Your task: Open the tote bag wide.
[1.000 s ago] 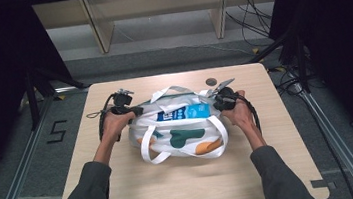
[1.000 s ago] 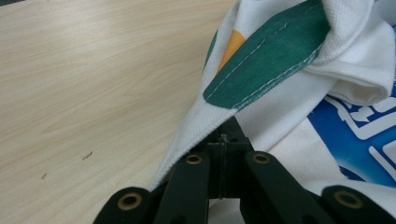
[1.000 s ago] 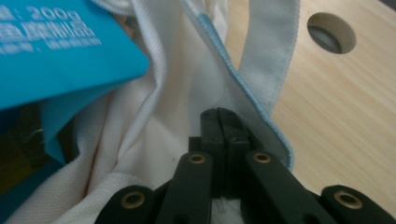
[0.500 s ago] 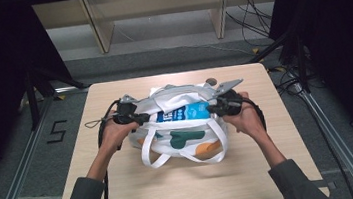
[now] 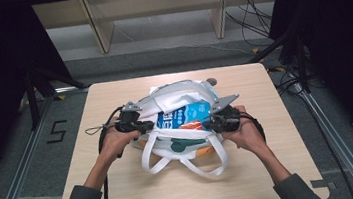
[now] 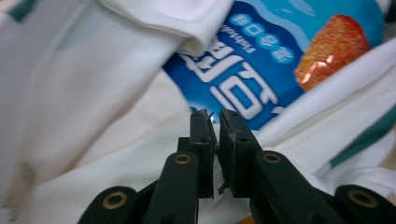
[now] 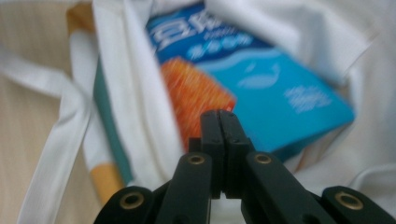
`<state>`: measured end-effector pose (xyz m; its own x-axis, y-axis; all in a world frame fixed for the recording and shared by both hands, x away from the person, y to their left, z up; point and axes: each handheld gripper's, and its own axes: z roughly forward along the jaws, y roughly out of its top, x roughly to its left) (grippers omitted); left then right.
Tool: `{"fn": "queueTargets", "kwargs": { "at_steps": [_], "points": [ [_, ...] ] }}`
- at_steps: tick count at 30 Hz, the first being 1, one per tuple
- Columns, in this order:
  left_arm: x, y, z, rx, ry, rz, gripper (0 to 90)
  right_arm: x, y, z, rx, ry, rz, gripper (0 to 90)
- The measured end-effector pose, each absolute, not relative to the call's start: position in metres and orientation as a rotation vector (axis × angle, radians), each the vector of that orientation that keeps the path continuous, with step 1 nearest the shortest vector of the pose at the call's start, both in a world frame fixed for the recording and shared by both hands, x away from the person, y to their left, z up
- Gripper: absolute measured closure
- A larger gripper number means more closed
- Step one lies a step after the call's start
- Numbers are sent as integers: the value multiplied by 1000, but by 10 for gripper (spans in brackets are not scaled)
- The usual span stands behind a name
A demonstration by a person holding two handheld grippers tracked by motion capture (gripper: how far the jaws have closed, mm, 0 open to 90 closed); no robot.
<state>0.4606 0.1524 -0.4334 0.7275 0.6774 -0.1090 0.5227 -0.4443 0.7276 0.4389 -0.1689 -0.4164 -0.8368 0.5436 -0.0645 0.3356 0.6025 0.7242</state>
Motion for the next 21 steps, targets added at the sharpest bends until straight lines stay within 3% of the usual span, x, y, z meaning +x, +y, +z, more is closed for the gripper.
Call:
{"fn": "queueTargets", "kwargs": {
  "at_steps": [5, 12, 18, 21],
  "points": [
    [442, 150, -434, 2215, 818, 222, 843, 477, -154, -406, 779, 2468, 1087, 900],
    [422, 153, -453, 2216, 782, 118, 841, 541, -132, -426, 888, 2479, 933, 900],
    [413, 156, -467, 2245, 769, 73, 849, 570, -117, -452, 940, 2506, 695, 900],
    [410, 158, -462, 2219, 761, 80, 821, 573, -115, -447, 948, 2525, 700, 900]
  ]
}}
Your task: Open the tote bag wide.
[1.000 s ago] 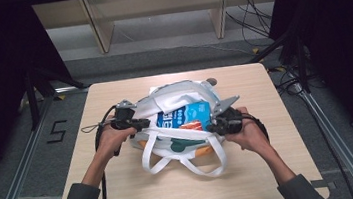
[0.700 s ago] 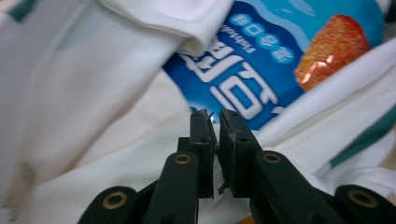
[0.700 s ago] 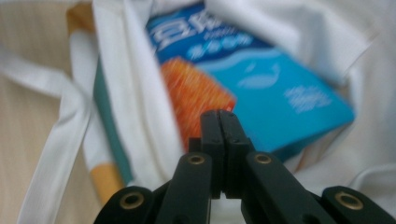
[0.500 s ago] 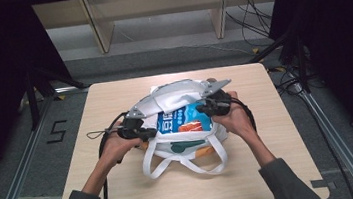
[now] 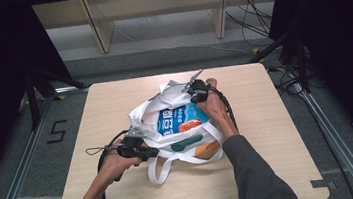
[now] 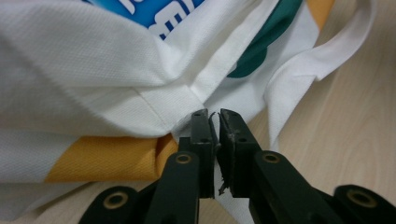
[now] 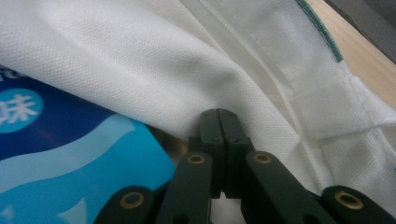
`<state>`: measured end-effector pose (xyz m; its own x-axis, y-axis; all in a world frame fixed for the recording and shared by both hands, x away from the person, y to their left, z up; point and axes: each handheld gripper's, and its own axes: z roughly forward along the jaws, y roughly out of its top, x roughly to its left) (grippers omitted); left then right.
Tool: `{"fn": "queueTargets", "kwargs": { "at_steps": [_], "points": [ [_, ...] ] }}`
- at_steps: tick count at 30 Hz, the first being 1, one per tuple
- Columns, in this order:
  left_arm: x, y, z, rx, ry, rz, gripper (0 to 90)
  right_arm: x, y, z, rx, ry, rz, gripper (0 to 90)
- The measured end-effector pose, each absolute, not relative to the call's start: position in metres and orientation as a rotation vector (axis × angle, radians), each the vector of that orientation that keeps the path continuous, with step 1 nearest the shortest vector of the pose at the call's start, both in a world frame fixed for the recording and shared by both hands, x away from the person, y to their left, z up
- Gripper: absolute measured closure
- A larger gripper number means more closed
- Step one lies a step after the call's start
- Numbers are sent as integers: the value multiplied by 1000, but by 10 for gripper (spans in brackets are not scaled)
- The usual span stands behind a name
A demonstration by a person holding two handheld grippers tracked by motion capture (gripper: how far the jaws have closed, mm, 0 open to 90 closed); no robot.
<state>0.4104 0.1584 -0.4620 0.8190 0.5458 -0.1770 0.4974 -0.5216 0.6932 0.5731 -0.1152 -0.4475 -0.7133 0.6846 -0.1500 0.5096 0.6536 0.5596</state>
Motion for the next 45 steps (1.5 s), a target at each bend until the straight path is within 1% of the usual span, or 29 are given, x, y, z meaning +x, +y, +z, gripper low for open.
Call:
{"fn": "queueTargets", "kwargs": {
  "at_steps": [3, 5, 8, 10, 12, 13, 17, 20, 22, 23, 24, 26, 30, 32, 35, 37, 39, 42, 45],
  "points": [
    [408, 160, -445, 2168, 757, 102, 810, 565, -121, -432, 937, 2500, 768, 900],
    [407, 161, -429, 2130, 745, 130, 806, 553, -127, -419, 962, 2480, 867, 900],
    [413, 163, -414, 2091, 738, 171, 796, 539, -140, -407, 942, 2441, 957, 900],
    [420, 164, -408, 2063, 762, 194, 793, 527, -151, -399, 954, 2456, 931, 900],
    [430, 168, -402, 2020, 812, 262, 789, 522, -161, -395, 891, 2432, 961, 900],
    [435, 171, -401, 2004, 830, 294, 786, 518, -165, -394, 924, 2431, 943, 900],
    [459, 177, -404, 1946, 947, 332, 781, 506, -175, -401, 922, 2440, 905, 900],
    [477, 183, -419, 2022, 1016, 403, 785, 501, -180, -415, 907, 2470, 812, 900],
    [486, 188, -432, 2113, 1055, 435, 793, 501, -183, -426, 921, 2466, 764, 900],
    [491, 192, -440, 2110, 1085, 422, 796, 502, -186, -431, 929, 2479, 753, 900],
    [492, 196, -444, 2062, 1111, 388, 805, 503, -191, -435, 949, 2493, 749, 900],
    [493, 202, -442, 1998, 1122, 323, 813, 503, -195, -441, 971, 2469, 790, 900],
    [485, 198, -430, 1971, 1081, 345, 778, 494, -196, -423, 995, 2448, 897, 900],
    [479, 193, -424, 1960, 1044, 345, 770, 489, -192, -411, 885, 2424, 945, 900],
    [470, 184, -421, 1971, 997, 334, 748, 477, -183, -400, 838, 2444, 979, 900],
    [467, 181, -421, 1990, 962, 319, 746, 467, -176, -398, 812, 2465, 1027, 900],
    [464, 176, -424, 1976, 968, 306, 740, 458, -172, -399, 785, 2494, 1025, 900],
    [463, 176, -429, 2003, 952, 290, 739, 451, -171, -406, 773, 2550, 1006, 900],
    [462, 174, -433, 1977, 968, 273, 739, 444, -172, -414, 765, 2594, 993, 900]
  ]
}}
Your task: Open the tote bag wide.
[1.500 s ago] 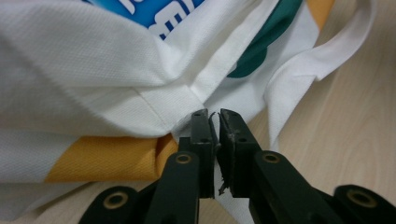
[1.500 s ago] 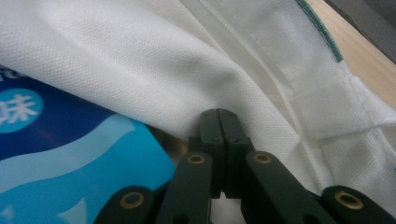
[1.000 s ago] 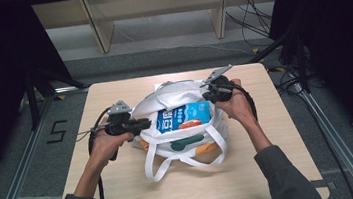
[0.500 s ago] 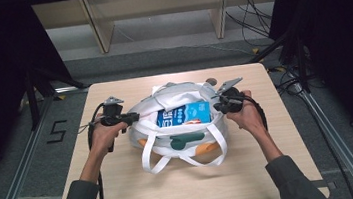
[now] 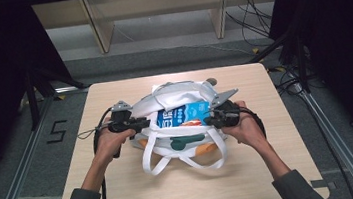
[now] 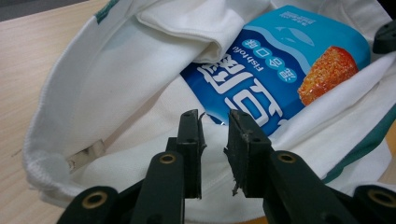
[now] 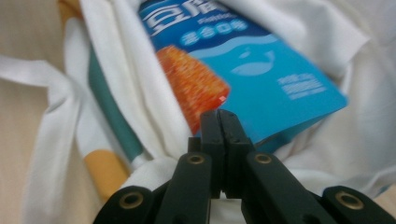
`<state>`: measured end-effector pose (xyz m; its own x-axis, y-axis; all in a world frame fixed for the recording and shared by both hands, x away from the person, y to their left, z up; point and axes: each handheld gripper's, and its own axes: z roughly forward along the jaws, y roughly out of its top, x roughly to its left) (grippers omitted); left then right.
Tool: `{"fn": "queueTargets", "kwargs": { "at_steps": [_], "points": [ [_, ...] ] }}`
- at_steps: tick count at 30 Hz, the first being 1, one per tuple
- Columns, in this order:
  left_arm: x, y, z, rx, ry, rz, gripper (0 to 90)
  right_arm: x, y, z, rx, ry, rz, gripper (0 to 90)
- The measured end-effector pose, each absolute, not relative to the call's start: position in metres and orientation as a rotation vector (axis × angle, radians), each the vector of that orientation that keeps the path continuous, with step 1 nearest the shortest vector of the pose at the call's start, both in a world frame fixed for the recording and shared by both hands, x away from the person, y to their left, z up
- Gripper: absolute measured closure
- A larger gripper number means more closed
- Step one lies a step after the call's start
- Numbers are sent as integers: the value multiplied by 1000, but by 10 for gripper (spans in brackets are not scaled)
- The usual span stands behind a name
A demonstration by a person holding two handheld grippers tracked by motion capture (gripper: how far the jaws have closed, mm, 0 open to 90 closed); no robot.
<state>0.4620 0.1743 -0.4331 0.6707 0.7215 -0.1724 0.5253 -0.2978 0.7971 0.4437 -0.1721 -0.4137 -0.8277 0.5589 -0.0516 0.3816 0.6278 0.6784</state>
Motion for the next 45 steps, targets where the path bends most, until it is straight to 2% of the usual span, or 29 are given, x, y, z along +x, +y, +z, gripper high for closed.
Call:
{"fn": "queueTargets", "kwargs": {
  "at_steps": [6, 23, 38, 45],
  "points": [
    [462, 173, -437, 1986, 968, 253, 740, 429, -172, -425, 734, 2636, 968, 900],
    [438, 174, -422, 1931, 911, 237, 682, 431, -187, -405, 792, 2436, 1208, 845],
    [426, 177, -415, 1914, 889, 243, 574, 427, -195, -404, 817, 2385, 1225, 748],
    [421, 179, -413, 1918, 860, 248, 529, 425, -197, -403, 824, 2365, 1226, 670]
  ]
}}
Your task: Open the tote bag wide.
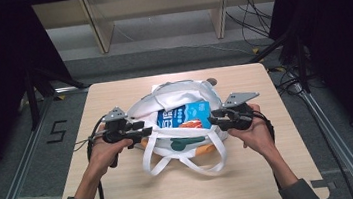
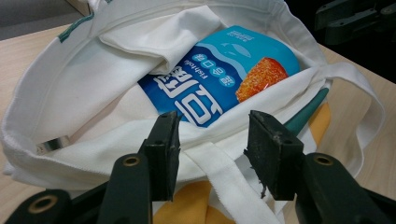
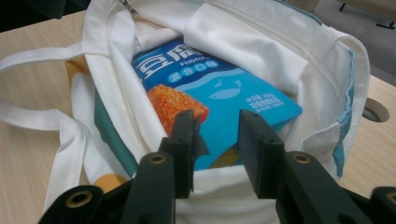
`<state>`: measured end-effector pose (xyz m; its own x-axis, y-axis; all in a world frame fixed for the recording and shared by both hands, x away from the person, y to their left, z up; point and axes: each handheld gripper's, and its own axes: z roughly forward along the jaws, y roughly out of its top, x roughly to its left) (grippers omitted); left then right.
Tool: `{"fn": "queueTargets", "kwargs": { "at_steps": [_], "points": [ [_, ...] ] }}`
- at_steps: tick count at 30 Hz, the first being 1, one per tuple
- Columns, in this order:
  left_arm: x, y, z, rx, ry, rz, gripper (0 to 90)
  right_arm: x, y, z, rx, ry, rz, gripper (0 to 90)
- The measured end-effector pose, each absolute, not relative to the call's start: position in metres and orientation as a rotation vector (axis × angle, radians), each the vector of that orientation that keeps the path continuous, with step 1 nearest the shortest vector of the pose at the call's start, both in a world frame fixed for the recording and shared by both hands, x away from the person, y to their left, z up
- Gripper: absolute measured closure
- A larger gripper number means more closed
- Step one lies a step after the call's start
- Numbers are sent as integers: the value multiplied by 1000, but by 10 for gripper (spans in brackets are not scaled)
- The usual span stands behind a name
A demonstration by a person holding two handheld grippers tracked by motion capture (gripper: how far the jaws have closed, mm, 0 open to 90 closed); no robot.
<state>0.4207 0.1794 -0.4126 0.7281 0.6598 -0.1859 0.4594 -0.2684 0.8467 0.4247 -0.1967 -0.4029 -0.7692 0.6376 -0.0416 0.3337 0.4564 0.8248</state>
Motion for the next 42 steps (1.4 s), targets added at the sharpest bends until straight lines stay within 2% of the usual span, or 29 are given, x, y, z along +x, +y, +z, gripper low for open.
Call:
{"fn": "queueTargets", "kwargs": {
  "at_steps": [10, 18, 30, 42],
  "points": [
    [418, 178, -413, 1915, 881, 243, 445, 423, -197, -404, 847, 2376, 1226, 612],
    [415, 177, -412, 1917, 882, 253, 377, 420, -199, -403, 880, 2359, 1232, 524],
    [410, 177, -411, 1939, 865, 261, 339, 415, -204, -400, 893, 2332, 1238, 446],
    [403, 177, -409, 1947, 845, 280, 326, 411, -208, -399, 888, 2326, 1232, 423]
  ]
}}
